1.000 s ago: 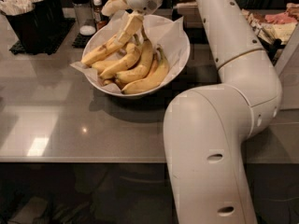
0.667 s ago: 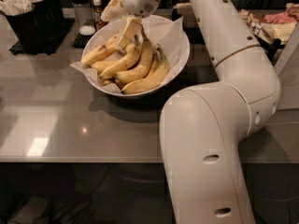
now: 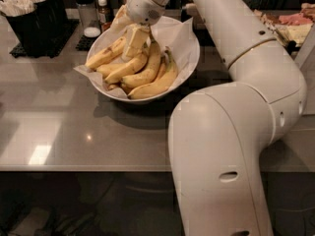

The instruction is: Pick banana from white bowl

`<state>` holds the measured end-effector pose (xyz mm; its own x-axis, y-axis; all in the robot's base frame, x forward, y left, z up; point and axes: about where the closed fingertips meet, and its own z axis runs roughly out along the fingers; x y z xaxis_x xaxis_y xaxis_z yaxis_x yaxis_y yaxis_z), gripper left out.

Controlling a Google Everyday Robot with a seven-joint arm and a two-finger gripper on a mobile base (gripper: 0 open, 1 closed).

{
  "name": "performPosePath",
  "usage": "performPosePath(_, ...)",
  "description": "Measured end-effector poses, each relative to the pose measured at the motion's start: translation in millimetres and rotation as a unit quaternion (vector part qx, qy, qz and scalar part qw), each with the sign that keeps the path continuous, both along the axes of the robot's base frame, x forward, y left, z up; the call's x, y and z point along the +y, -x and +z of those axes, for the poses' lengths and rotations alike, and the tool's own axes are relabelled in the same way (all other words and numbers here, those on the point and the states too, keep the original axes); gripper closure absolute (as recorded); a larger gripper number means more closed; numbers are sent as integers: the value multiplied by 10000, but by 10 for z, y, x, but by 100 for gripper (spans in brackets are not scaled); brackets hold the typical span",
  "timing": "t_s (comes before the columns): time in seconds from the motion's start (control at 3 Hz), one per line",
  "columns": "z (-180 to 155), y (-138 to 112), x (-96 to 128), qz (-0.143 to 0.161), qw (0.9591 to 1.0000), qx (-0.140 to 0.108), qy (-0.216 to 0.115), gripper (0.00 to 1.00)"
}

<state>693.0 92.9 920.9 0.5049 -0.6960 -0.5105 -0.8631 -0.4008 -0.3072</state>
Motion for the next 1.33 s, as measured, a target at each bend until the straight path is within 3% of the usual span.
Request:
performPosePath(0.33, -158, -8, -12, -35, 9998, 8, 179, 36)
performPosePath(0.67, -128, -8, -12, -34, 9998, 7, 179, 54)
performPosePath(1.0, -130, -33, -3, -139, 9988, -241, 397, 78)
performPosePath(1.33, -71, -44, -74, -531, 9932, -686, 782, 99)
